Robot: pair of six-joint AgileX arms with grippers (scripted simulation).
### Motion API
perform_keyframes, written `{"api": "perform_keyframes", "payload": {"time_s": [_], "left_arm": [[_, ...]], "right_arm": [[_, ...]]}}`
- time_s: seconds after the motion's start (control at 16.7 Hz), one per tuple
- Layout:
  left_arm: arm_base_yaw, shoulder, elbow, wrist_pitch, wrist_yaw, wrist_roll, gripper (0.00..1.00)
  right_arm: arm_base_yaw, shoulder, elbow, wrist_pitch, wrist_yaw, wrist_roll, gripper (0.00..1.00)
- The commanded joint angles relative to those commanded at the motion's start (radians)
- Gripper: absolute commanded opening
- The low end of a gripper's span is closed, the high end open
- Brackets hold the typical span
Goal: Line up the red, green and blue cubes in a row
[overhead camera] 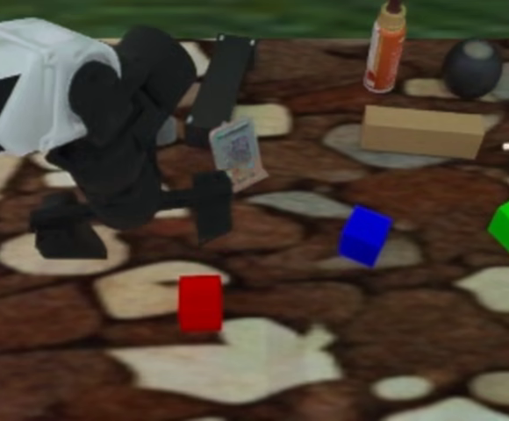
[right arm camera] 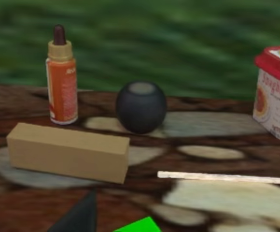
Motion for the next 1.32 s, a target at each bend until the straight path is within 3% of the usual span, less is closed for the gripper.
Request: {"api": "perform_keyframes", "payload": {"time_s": [0.36, 0.78, 1.32], "left_arm": [[0.207, -0.530, -0.407, 0.262, -0.008, 0.093, 1.00], [0.430, -1.212, -0.939, 0.615, -0.004, 0.346, 1.00], [0.550, -1.667, -1.229, 0.929, 0.021, 0.615, 1.00]], "right_arm": [[0.013, 0.571, 0.439, -0.307, 0.003, -0.134, 1.00], [0.032, 1.343, 0.967, -0.705, 0.006, -0.303, 1.00], [0.047, 1.838, 1.397, -0.972, 0.006, -0.428, 1.00]]}}
